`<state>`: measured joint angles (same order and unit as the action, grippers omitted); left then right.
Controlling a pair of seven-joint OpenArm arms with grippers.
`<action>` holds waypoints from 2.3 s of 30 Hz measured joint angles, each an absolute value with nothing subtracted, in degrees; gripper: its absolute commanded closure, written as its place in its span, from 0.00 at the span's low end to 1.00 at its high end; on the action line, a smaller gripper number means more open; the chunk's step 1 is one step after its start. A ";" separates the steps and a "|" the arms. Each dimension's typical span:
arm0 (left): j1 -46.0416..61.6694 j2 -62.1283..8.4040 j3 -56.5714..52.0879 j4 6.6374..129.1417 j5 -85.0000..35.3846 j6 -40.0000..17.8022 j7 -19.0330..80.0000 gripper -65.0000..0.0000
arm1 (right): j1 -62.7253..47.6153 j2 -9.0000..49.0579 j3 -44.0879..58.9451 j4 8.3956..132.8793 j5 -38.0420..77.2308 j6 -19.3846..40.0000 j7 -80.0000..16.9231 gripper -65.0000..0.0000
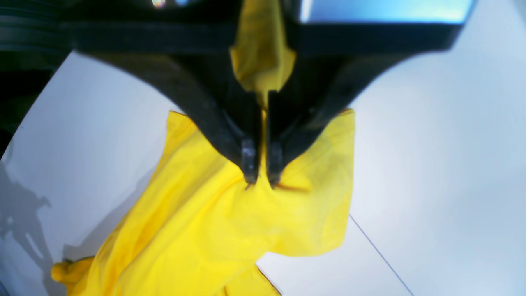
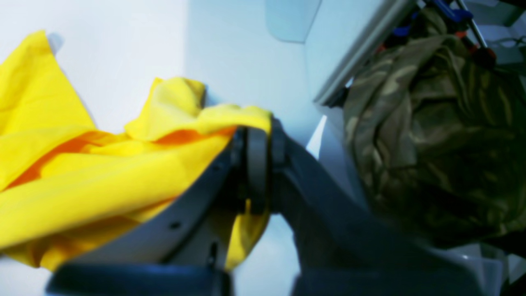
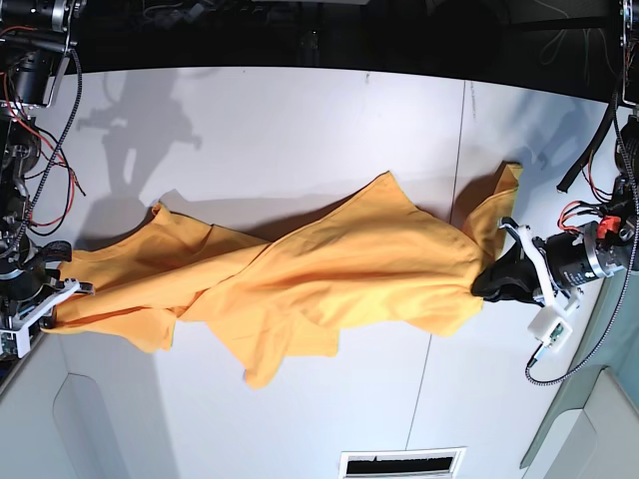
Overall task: Layout the t-shirt on the table in an organized manner, then fold the t-shirt properly
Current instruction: 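Lift the shirt and pull the grippers apart to stretch it, then lay the stretched shirt flat on the table and release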
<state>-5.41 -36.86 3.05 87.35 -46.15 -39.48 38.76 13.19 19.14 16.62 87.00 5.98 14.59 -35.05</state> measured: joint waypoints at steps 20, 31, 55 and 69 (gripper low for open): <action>10.90 -37.91 -17.43 124.14 -48.47 -40.10 39.38 1.00 | -8.23 19.07 44.97 121.14 35.16 24.82 -38.92 1.00; -5.17 -33.43 -11.38 84.66 -37.80 -39.77 31.46 1.00 | 23.14 21.06 15.77 83.15 21.37 25.93 -29.71 1.00; -5.28 -34.83 -8.34 72.55 -60.38 -39.46 51.44 0.52 | 11.33 16.97 24.99 76.73 27.66 24.47 -43.68 0.34; 2.52 -34.41 -20.29 74.50 -44.07 -38.11 37.82 0.52 | -3.79 11.42 26.92 77.38 35.79 28.36 -42.85 0.34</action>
